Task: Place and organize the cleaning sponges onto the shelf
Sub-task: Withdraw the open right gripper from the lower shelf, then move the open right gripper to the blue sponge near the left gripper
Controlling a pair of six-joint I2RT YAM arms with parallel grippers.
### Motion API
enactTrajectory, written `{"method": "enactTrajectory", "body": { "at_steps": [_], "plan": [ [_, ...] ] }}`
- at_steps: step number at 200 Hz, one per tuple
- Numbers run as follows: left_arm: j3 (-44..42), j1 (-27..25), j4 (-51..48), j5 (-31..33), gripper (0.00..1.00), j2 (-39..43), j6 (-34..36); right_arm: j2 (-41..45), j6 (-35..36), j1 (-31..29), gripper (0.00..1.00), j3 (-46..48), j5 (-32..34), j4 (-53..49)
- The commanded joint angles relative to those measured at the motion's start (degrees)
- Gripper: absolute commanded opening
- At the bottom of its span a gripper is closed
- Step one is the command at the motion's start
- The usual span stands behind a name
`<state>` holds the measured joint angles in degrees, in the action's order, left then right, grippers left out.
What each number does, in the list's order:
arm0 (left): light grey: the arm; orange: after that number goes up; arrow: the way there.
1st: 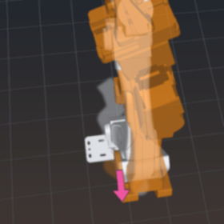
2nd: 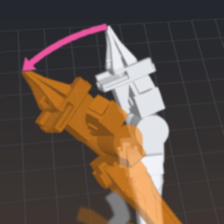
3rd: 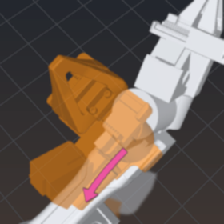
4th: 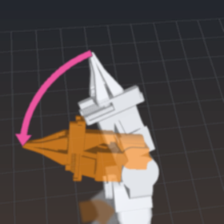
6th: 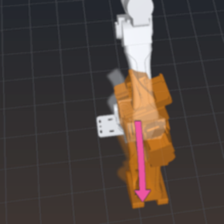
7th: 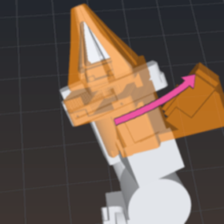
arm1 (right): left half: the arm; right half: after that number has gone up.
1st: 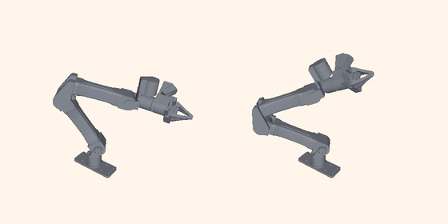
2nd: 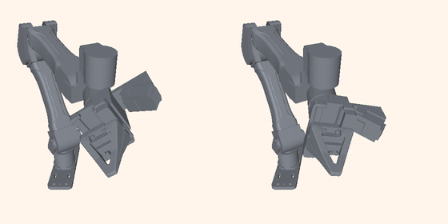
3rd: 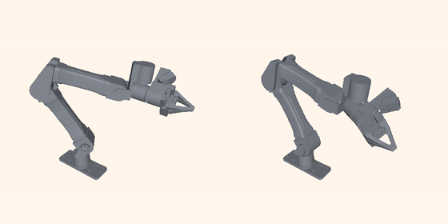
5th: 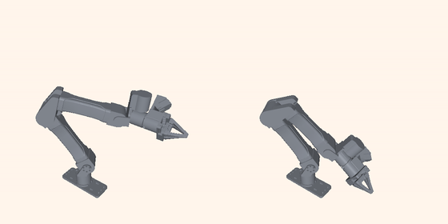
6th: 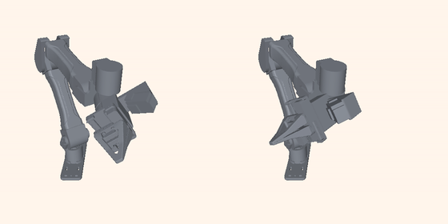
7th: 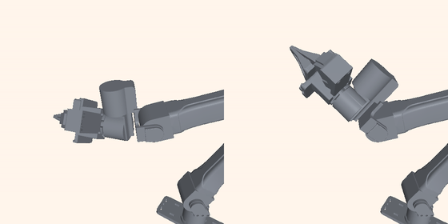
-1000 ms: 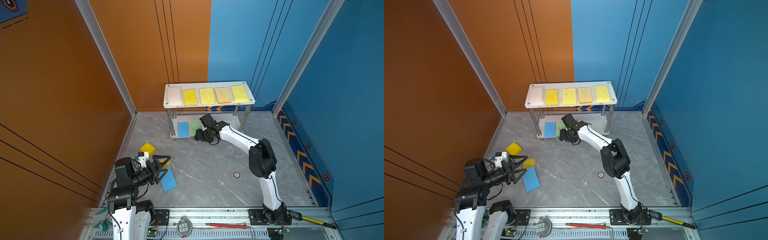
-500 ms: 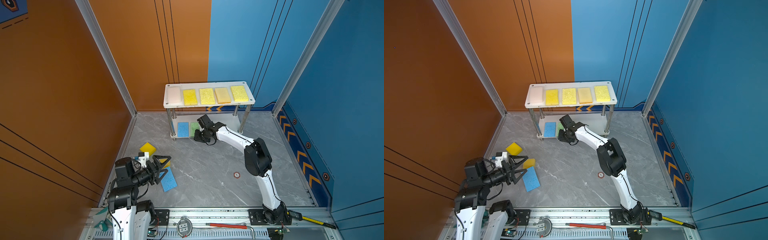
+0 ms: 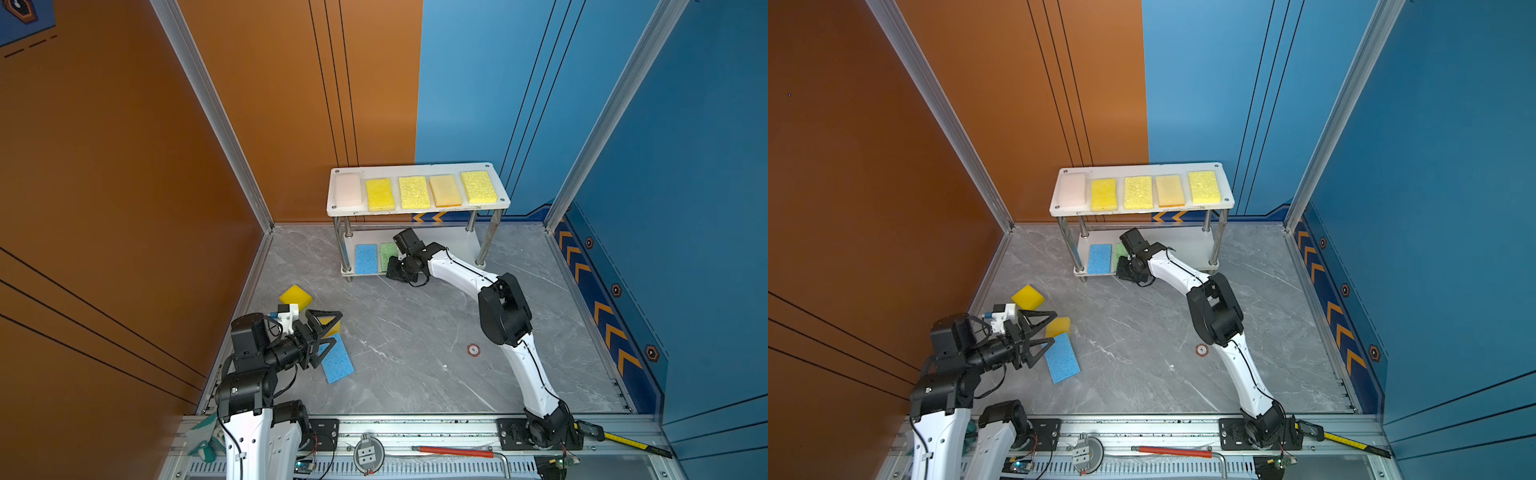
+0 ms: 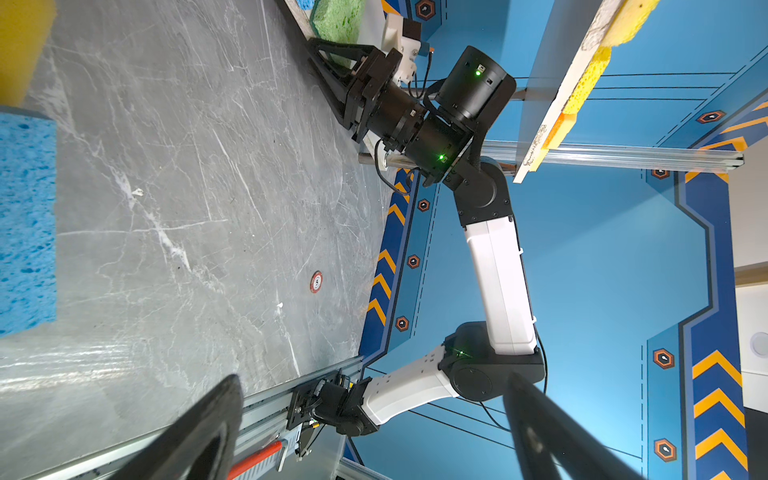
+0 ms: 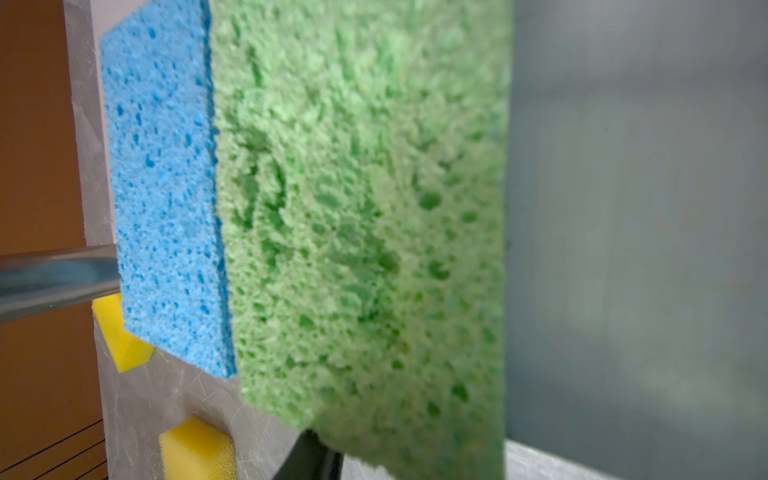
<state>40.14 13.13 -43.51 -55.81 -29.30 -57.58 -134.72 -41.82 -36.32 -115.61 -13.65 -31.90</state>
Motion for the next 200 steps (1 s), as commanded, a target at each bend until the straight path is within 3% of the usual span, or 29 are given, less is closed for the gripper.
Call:
{"method": "enactTrajectory", "body": {
  "at_steps": [1,28,60,110,135,200],
  "plan": [
    [-0.76,0.24,-0.44,-1.32,0.98,-0.05,1.68,-0.69,-0.70,0.03,0.28,-1.68,-0.95,0.06],
    [-0.39,0.33,-0.44,-1.32,0.98,-0.05,1.71,1.17,-0.57,-0.55,0.28,0.36,-1.63,-0.01],
    [0.11,0.41,-0.42,-1.22,0.98,0.62,1.82,9.60,0.78,-3.32,0.32,9.81,-3.00,0.04],
    [-0.67,0.51,-1.30,-0.79,0.98,3.29,1.56,25.06,3.05,-10.87,0.55,28.04,-10.46,1.03],
    [-1.46,0.52,-1.25,-0.85,0.98,5.05,0.74,30.28,3.08,-15.37,0.60,34.10,-11.01,1.29],
    [-1.41,0.52,-3.52,0.24,0.98,8.28,-0.45,30.44,1.29,-24.63,0.63,37.91,-8.09,3.60]
  ]
}}
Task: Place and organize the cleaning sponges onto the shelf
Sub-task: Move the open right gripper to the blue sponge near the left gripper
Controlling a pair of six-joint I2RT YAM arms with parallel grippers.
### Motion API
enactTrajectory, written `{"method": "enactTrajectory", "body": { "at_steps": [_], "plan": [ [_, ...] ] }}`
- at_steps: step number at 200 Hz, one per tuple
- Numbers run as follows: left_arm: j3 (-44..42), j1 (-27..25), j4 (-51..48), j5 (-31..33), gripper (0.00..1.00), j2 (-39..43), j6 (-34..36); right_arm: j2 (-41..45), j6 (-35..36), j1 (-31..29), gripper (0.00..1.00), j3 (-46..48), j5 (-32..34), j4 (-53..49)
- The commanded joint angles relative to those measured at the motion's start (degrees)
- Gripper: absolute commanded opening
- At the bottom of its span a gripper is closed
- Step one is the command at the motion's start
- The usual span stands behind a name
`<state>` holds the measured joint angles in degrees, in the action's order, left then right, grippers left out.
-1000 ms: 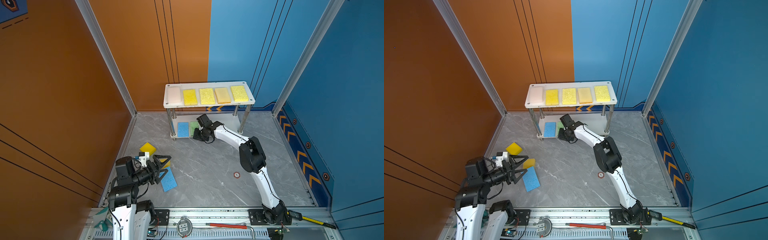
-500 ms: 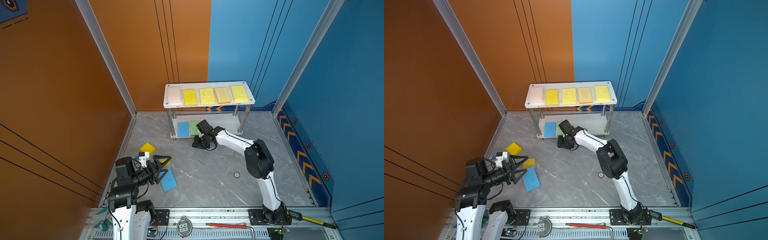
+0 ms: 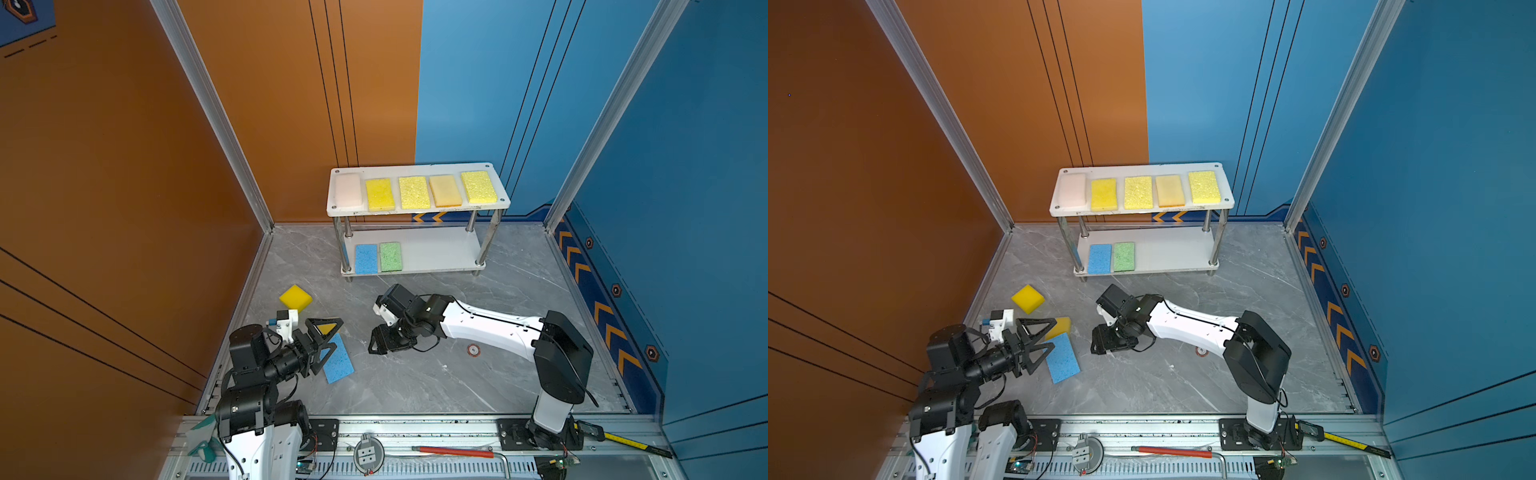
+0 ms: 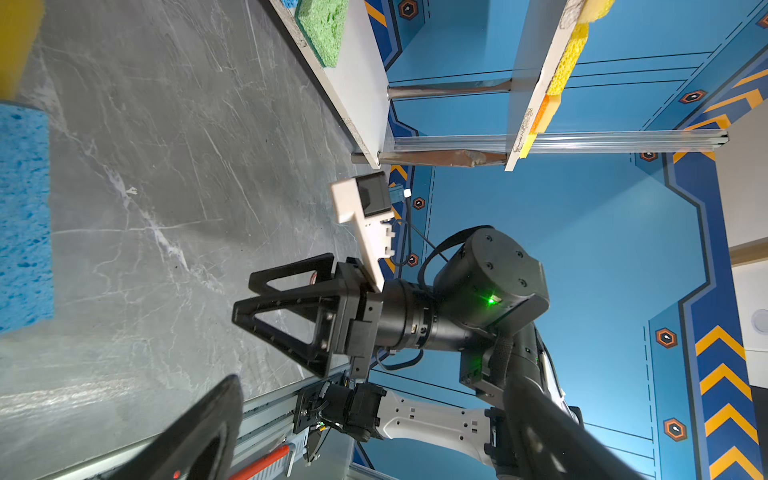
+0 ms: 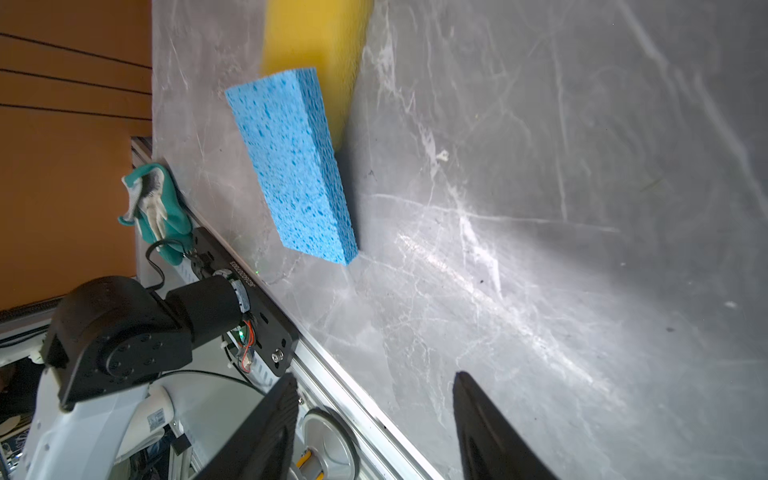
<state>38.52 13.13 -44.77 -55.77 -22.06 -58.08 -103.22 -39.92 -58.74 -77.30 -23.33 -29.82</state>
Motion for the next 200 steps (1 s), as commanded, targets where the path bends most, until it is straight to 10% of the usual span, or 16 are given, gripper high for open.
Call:
{"method": "enactTrajectory", "body": {
  "at_steps": [1,200],
  "plan": [
    [0.22,0.51,-2.34,0.21,0.98,1.05,0.02,-1.08,-0.60,-2.32,0.63,-0.53,1.61,1.53],
    [4.66,0.59,-10.26,2.33,0.98,3.23,2.18,-24.41,3.53,-4.74,0.63,-21.25,0.39,1.70]
  ]
}}
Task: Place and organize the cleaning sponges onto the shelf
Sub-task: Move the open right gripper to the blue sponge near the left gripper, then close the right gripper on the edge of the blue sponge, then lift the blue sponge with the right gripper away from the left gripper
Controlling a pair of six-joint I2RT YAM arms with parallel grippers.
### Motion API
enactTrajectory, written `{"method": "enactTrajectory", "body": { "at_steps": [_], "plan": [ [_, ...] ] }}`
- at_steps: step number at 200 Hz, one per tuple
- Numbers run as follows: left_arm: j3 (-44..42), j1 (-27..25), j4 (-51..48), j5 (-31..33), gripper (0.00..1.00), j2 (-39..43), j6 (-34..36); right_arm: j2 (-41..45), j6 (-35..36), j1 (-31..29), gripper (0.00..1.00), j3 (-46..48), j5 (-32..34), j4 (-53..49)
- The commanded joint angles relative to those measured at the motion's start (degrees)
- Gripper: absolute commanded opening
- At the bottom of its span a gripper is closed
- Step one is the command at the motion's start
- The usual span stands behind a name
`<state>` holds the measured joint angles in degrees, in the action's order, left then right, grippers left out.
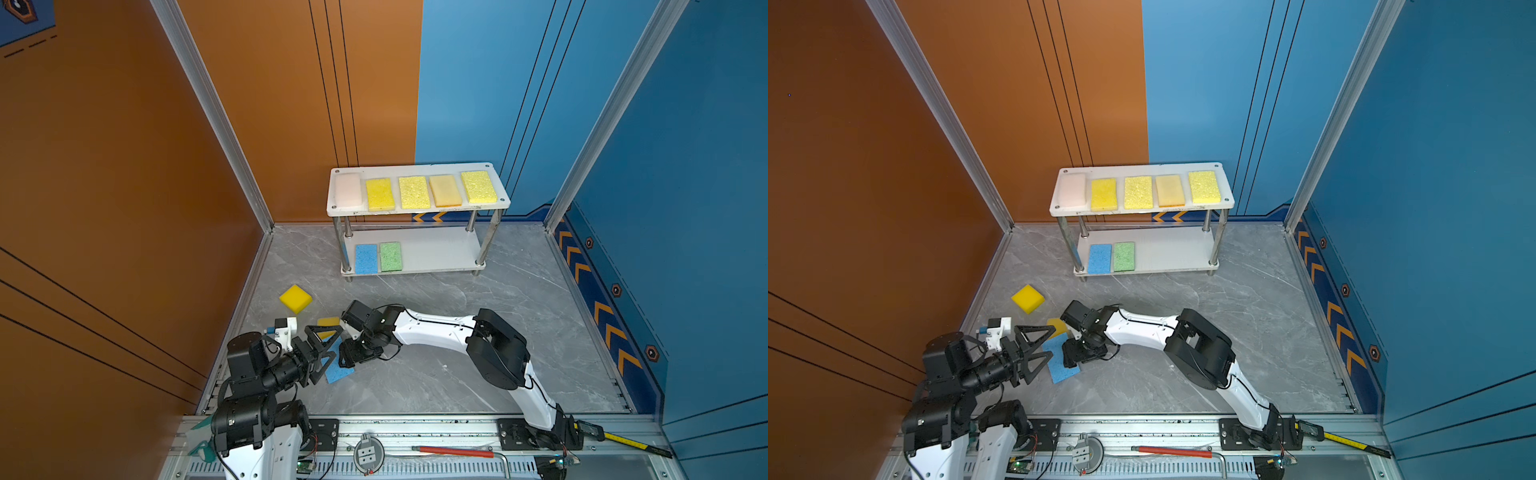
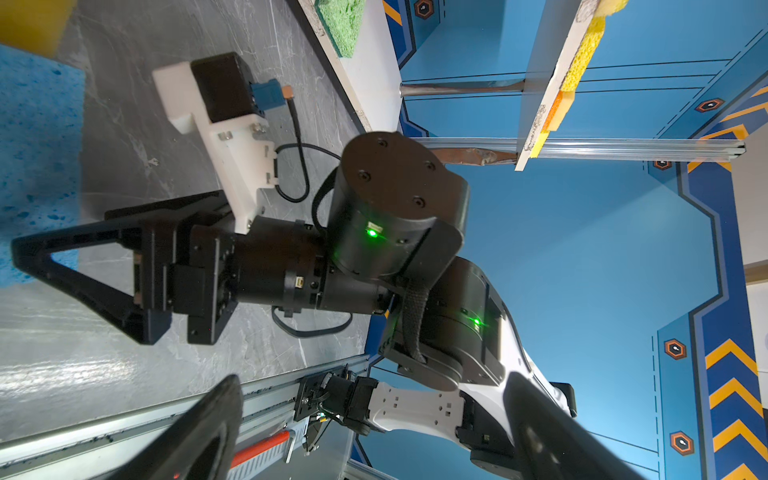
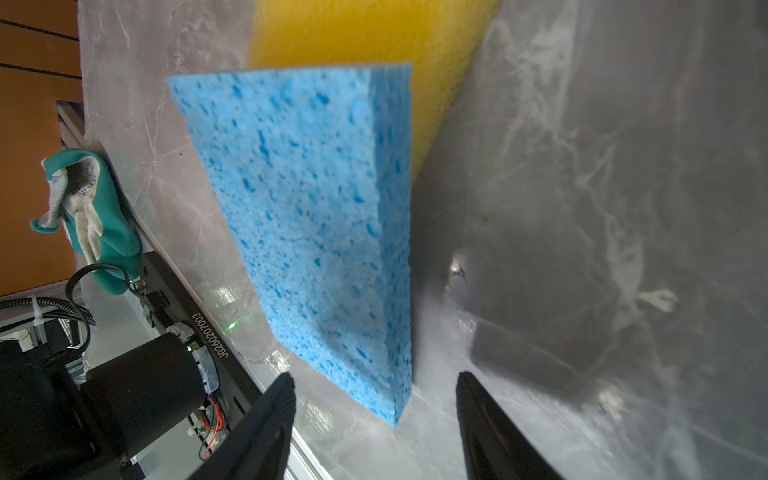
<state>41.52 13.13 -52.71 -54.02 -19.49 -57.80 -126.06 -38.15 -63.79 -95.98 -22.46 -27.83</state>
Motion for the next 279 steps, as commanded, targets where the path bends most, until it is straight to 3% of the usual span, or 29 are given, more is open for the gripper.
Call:
{"method": "enactTrajectory", "body": {
  "at_steps": [1,79,125,168,236,279],
  "plan": [
    [1.79,0.63,-2.36,0.58,0.98,0.67,1.90,-1.61,1.76,0.32,0.62,-2.60,-0.48,-0.29],
    [2.73,0.62,-3.29,0.72,0.98,0.39,2.17,-4.25,2.30,0.97,0.54,-4.22,-0.24,-0.29],
    [2.44,0.61,-3.33,0.93,0.98,0.42,2.22,-3.37,2.38,1.07,0.33,-3.77,-0.13,-0.28],
    [2.26,0.65,-3.28,0.94,0.98,0.89,1.99,-2.03,2.29,1.01,0.24,-2.96,0.29,-0.29],
    [1.49,0.58,-3.29,1.02,0.98,1.38,2.08,5.78,0.63,2.17,0.07,4.31,1.58,2.04],
    [1.65,0.57,-3.33,0.93,0.98,1.53,2.25,13.29,-1.94,4.30,0.07,12.46,1.32,5.21]
  ]
}}
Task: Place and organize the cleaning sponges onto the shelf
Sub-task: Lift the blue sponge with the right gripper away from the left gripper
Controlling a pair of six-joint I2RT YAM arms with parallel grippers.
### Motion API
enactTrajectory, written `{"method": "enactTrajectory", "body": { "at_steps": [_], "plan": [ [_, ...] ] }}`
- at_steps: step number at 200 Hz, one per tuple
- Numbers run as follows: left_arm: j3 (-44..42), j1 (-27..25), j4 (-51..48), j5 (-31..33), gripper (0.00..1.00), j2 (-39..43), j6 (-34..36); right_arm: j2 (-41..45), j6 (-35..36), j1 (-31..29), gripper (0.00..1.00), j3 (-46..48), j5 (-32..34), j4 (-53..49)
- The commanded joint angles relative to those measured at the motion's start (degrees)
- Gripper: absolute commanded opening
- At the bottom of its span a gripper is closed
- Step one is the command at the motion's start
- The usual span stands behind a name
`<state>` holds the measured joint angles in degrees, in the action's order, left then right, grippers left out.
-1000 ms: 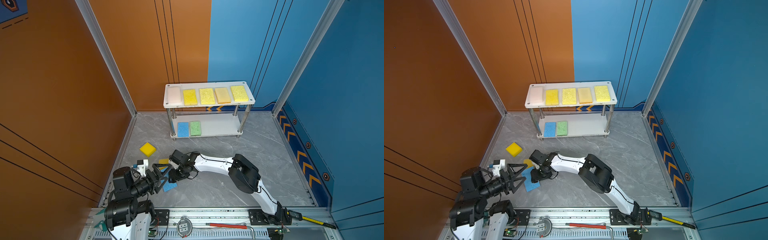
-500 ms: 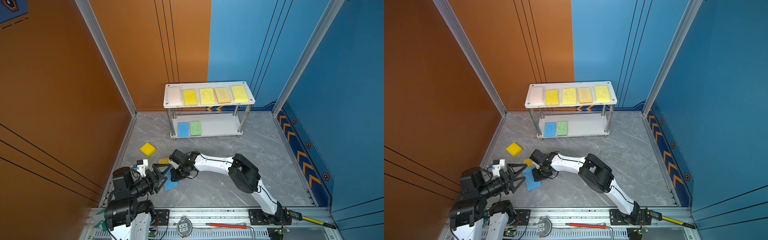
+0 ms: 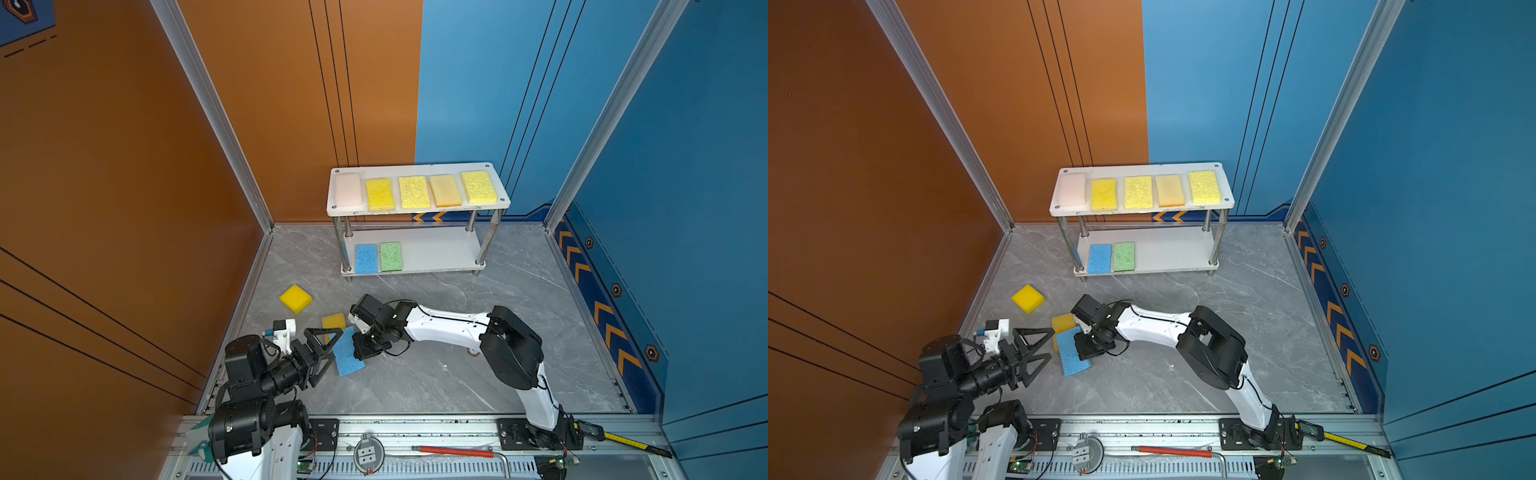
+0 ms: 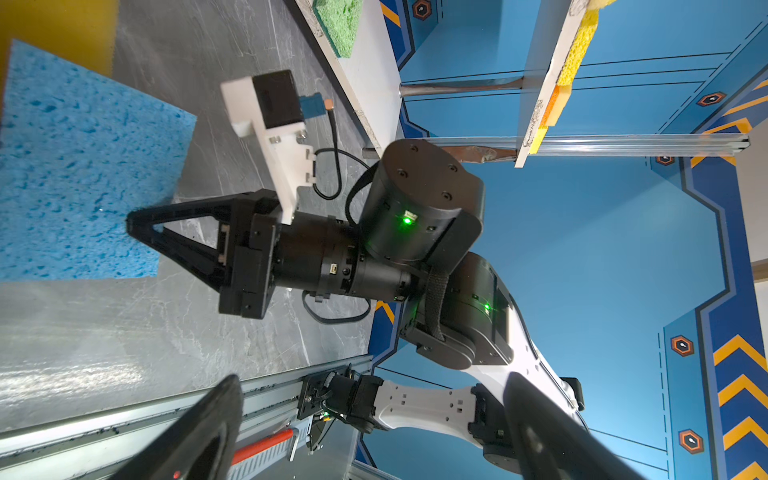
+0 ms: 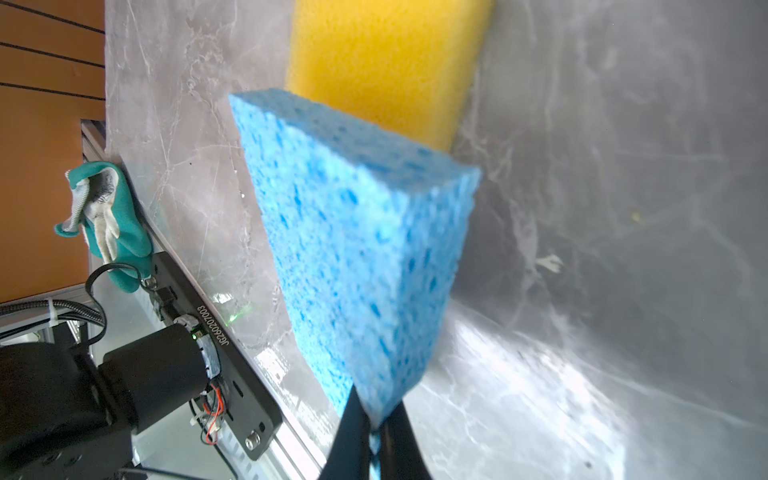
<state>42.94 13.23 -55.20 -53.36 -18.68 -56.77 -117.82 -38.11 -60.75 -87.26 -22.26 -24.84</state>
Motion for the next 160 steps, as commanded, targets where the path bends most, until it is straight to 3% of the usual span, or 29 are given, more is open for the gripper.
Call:
{"method": "enactTrajectory", "body": {
  "at_steps": [1,63,93,160],
  "plan": [
    [0.22,0.42,-0.81,0.28,0.98,0.69,1.23,5.23,-2.02,1.35,0.07,3.88,1.19,2.23],
    [-1.51,0.45,-0.83,0.16,0.98,1.17,1.16,20.05,-3.78,8.03,0.07,17.11,-0.36,2.11],
    [-2.48,0.51,-0.78,0.09,0.98,0.39,1.98,27.29,-5.21,12.88,0.07,22.44,-5.03,1.84],
    [-6.63,0.46,4.03,-2.49,0.98,-2.46,2.74,34.66,-4.64,16.66,0.07,22.02,-12.83,-4.81]
  ]
}}
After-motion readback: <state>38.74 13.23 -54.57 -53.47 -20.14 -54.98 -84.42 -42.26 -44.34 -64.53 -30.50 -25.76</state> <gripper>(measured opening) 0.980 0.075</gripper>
